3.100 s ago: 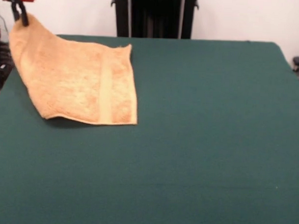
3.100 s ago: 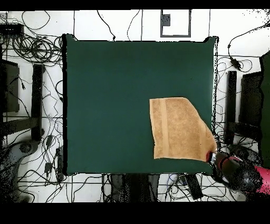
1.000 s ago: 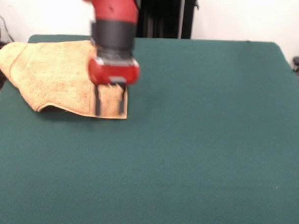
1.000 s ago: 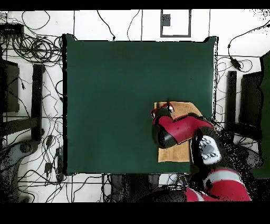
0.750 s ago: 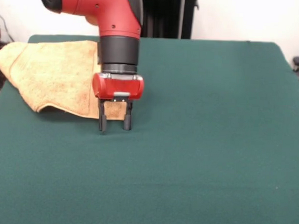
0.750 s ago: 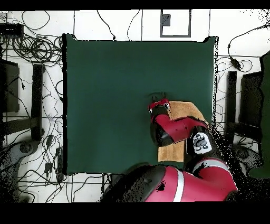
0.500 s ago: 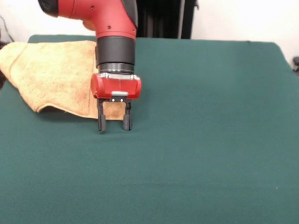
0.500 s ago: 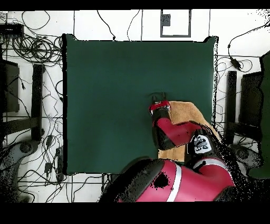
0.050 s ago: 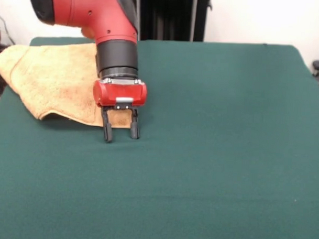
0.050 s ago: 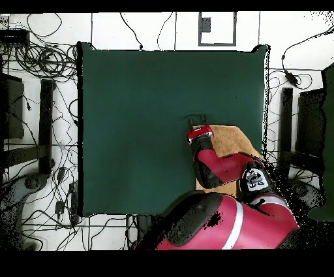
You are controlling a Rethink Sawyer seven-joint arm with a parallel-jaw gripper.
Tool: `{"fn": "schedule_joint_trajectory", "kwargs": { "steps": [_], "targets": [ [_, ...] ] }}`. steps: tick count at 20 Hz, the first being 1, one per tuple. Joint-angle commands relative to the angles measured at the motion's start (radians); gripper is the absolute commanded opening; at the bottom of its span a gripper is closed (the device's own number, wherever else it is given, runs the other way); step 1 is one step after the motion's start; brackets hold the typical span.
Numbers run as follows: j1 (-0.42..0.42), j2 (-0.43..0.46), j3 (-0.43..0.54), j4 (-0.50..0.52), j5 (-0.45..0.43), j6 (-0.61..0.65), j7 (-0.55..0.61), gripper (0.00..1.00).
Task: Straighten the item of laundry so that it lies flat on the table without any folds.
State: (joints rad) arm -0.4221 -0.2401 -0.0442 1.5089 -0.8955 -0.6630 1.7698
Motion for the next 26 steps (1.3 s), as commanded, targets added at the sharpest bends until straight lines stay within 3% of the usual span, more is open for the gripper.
{"fn": "schedule_joint_trajectory", "kwargs": {
  "steps": [1, 4, 10, 20, 26],
  "targets": [
    [-0.164, 0.162, 0.242, -0.214, -0.081, 0.554, 0.045, 1.0],
    [-0.257, 0.09, 0.361, -0.121, -0.073, 0.704, -0.037, 1.0],
    [-0.351, -0.172, 0.497, 0.107, 0.132, 1.011, -0.177, 1.0],
    [-0.37, -0.401, 0.541, 0.237, 0.276, 1.237, -0.182, 1.0],
    [-0.379, -0.427, 0.573, 0.249, 0.269, 1.244, -0.164, 1.0]
  ]
}}
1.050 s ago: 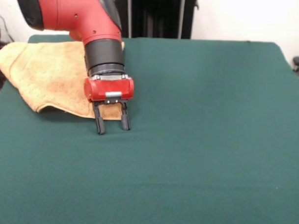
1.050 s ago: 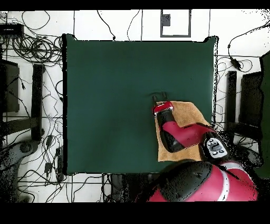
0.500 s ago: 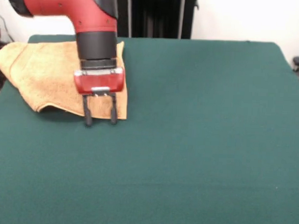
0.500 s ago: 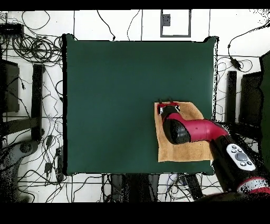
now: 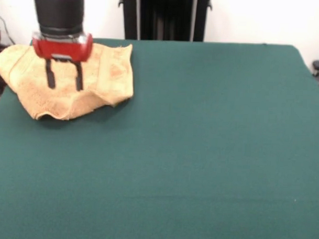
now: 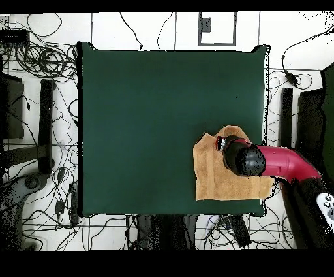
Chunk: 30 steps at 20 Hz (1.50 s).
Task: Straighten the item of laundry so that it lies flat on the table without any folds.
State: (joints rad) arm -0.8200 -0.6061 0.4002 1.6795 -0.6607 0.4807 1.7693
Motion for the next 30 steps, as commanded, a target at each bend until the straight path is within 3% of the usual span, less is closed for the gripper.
{"fn": "schedule_joint_trajectory", "kwargs": {
  "steps": [1, 17, 23, 30],
  "targets": [
    [0.018, -0.063, 0.13, 0.079, 0.026, 0.092, -0.16, 1.0],
    [0.011, -0.037, 0.143, 0.077, -0.05, 0.012, -0.158, 1.0],
    [-0.009, -0.031, 0.148, 0.113, -0.151, -0.112, -0.162, 1.0],
    [-0.05, -0.018, 0.2, 0.136, -0.213, -0.152, -0.19, 1.0]
  ]
}}
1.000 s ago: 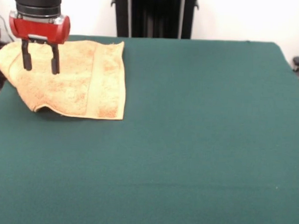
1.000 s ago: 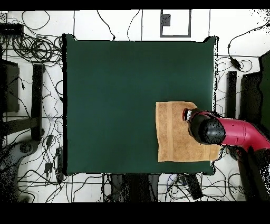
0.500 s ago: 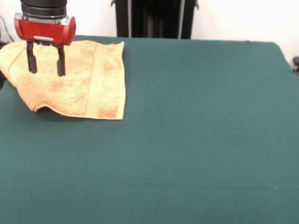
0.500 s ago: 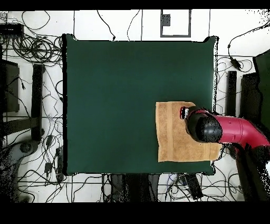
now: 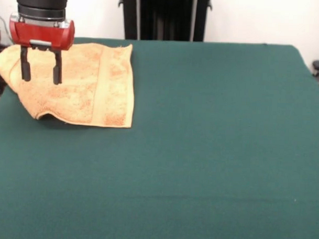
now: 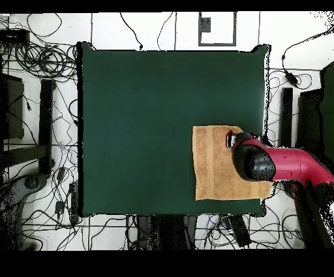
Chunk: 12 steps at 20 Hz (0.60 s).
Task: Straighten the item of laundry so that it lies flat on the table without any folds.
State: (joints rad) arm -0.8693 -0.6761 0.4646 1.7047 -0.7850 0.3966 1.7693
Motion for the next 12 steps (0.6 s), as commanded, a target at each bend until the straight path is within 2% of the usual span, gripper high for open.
{"fn": "schedule_joint_trajectory", "kwargs": {
  "steps": [1, 12],
  "targets": [
    [-0.005, 0.054, 0.139, 0.114, -0.096, -0.074, -0.187, 1.0],
    [-0.017, 0.079, 0.154, 0.122, -0.177, -0.131, -0.142, 1.0]
  ]
}}
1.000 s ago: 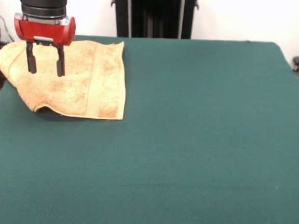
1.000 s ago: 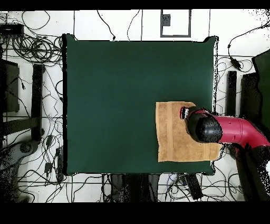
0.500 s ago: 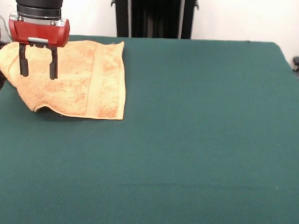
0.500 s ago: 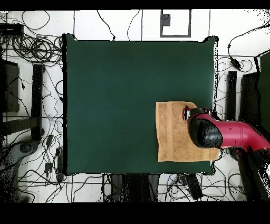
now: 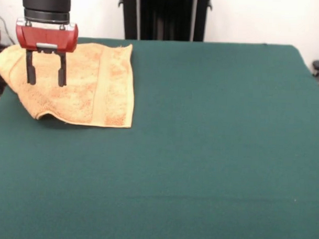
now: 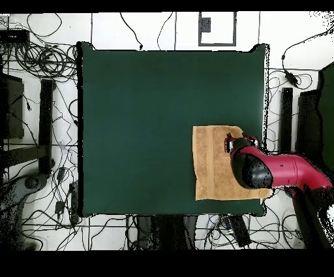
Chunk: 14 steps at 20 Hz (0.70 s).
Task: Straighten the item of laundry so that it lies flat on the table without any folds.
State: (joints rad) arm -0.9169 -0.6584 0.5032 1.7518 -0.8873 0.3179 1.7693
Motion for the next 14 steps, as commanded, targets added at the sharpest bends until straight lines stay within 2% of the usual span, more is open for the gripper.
{"fn": "schedule_joint_trajectory", "kwargs": {
  "steps": [1, 3, 6, 8, 14],
  "targets": [
    [0.03, 0.065, 0.118, 0.073, -0.077, -0.051, -0.143, 1.0],
    [0.025, 0.075, 0.128, 0.067, -0.075, -0.036, -0.148, 1.0],
    [0.001, 0.101, 0.175, 0.058, -0.03, 0.037, -0.195, 1.0],
    [0.015, 0.099, 0.177, 0.046, -0.003, 0.08, -0.194, 1.0],
    [0.068, 0.127, 0.127, 0.001, -0.03, 0.059, -0.115, 1.0]
  ]
}}
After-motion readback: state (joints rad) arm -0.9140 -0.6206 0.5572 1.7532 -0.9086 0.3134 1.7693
